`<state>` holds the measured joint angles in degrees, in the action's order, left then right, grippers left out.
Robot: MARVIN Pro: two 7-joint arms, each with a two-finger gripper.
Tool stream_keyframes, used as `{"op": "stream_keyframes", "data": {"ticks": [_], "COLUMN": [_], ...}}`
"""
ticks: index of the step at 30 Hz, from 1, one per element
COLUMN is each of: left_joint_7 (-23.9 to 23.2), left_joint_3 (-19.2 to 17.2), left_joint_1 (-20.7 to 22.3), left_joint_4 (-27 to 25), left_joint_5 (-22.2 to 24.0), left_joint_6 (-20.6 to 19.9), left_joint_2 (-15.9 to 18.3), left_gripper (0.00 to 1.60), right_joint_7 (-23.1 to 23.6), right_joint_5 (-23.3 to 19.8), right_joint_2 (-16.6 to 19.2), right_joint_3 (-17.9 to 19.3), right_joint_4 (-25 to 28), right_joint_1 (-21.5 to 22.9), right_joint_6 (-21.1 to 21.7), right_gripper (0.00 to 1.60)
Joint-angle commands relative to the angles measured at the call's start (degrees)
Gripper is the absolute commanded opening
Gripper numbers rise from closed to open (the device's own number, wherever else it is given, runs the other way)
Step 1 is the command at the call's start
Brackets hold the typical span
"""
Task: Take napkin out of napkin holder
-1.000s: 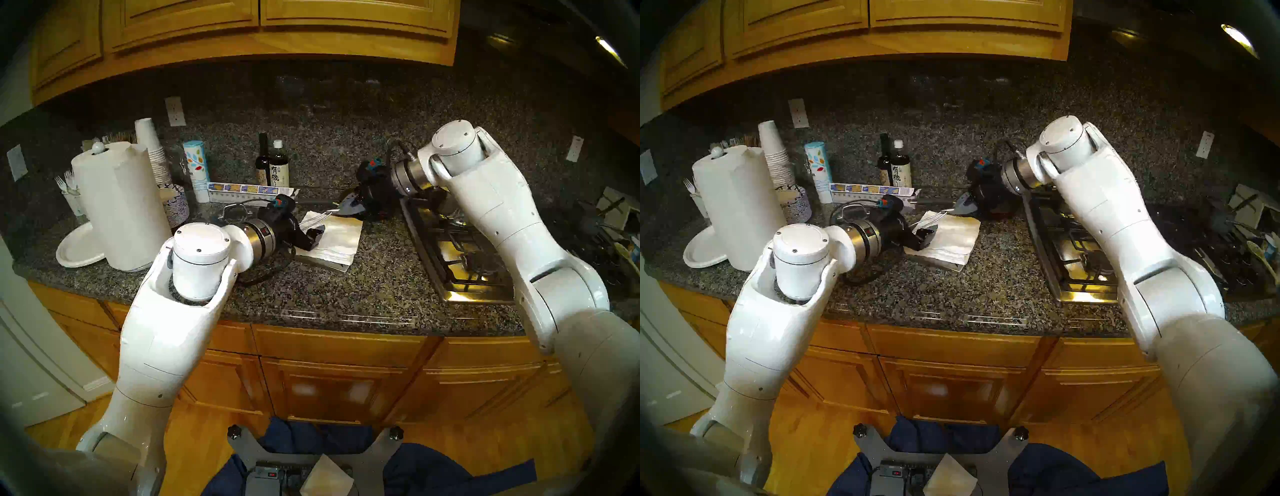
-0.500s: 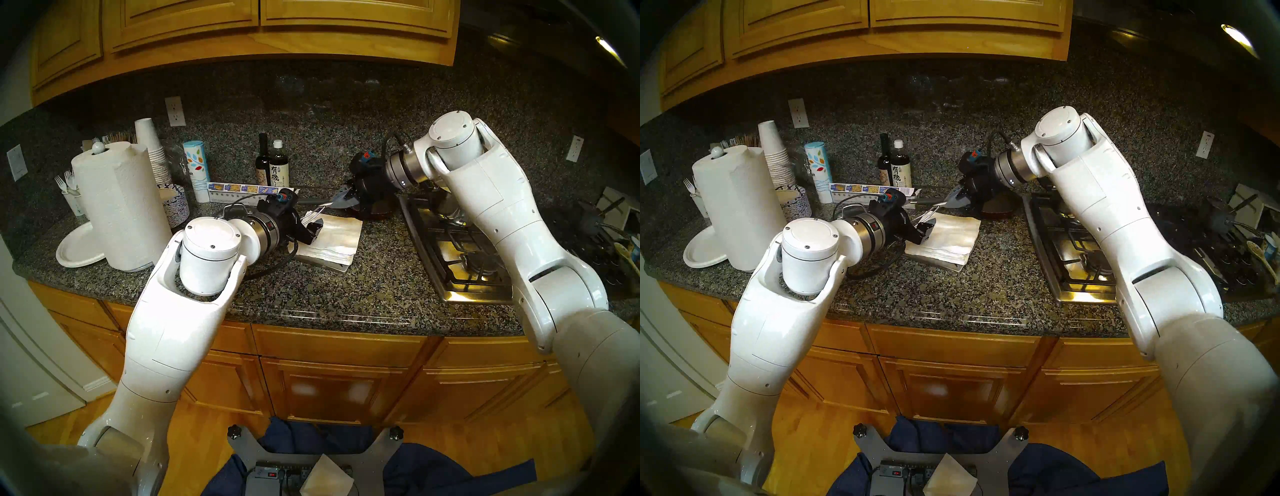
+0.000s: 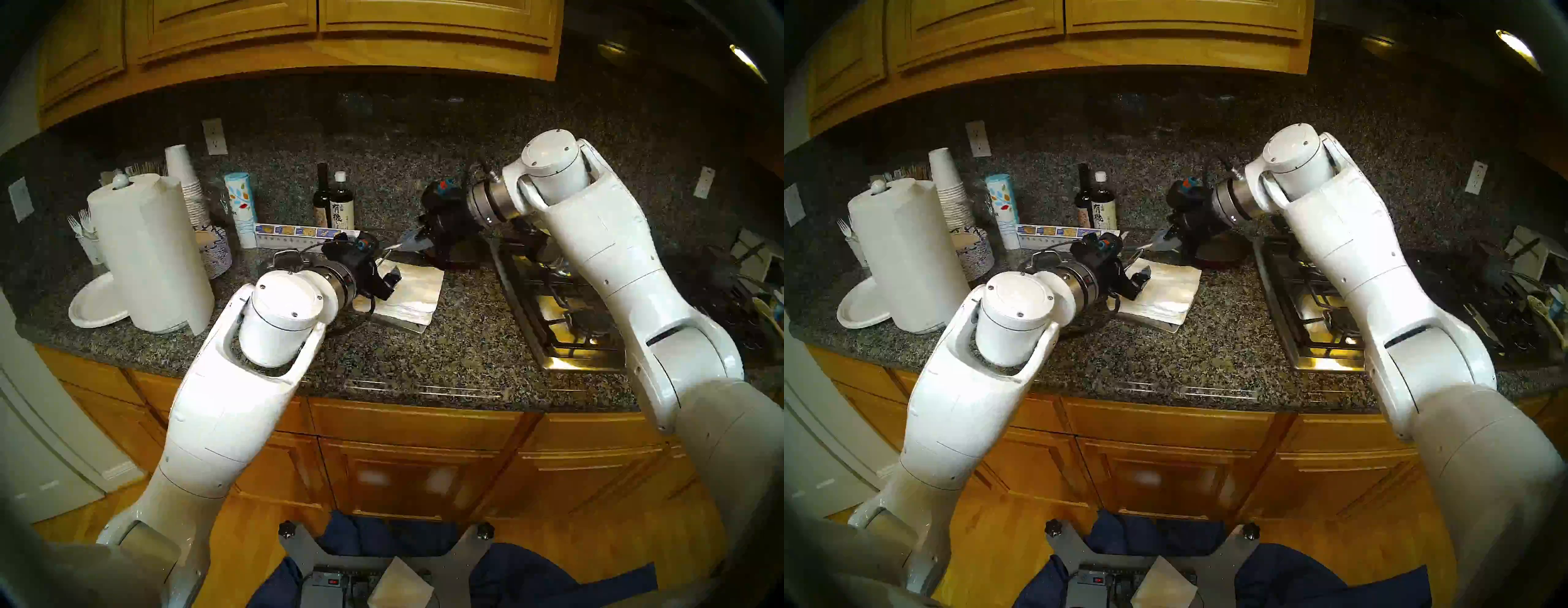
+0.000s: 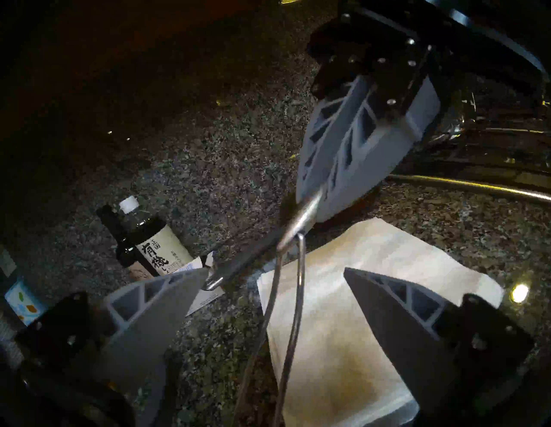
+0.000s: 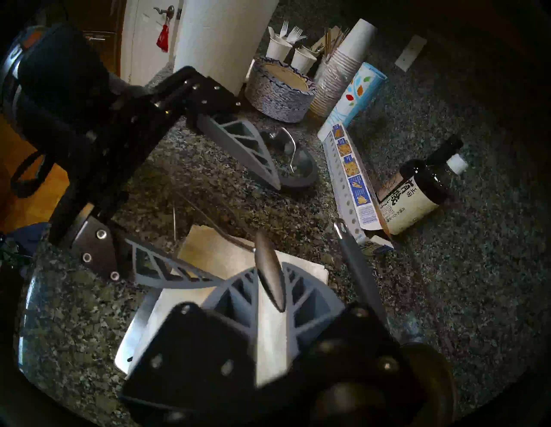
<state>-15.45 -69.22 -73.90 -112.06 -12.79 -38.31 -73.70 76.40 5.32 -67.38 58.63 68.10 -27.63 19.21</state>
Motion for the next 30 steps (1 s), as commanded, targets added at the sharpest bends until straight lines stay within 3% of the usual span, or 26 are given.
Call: {"op": "stream_keyframes", "data": {"ticks": [1, 12, 21, 28, 30], "left_joint_7": [3.98, 9.85, 12.47, 13.86, 14.06], "left_joint_3": [1.66, 4.46, 4.44, 4.22, 4.05], "left_joint_1": [2.4, 3.87, 4.1, 3.4, 3.1], "left_joint_4": [-1.75, 1.58, 3.58, 3.26, 2.86], "left_joint_5": [-4.82, -12.14, -13.81, -14.36, -14.32], "left_joint_6": [-0.56, -1.93, -1.41, -0.91, -0.87], "left_joint_2": [0.03, -0.12, -0.7, -0.94, -0.89], "left_gripper": [1.6, 1.6, 1.6, 1.6, 1.6], "right_joint_7": [-0.82, -0.74, -0.69, -0.7, -0.68], "right_joint_5": [-0.3, -0.23, -0.23, -0.16, -0.21], "right_joint_2": [-0.3, -0.3, 0.24, 1.22, 1.63], "right_joint_3": [1.71, 1.84, 2.08, 2.27, 2.42], "right_joint_4": [1.96, 3.32, 4.86, 6.39, 6.74], "right_joint_1": [2.92, 2.88, 2.56, 2.04, 1.82], "right_joint_6": [0.03, 0.58, 1.32, 2.28, 2.46], "right_gripper": [0.24, 0.27, 0.31, 0.41, 0.55]}}
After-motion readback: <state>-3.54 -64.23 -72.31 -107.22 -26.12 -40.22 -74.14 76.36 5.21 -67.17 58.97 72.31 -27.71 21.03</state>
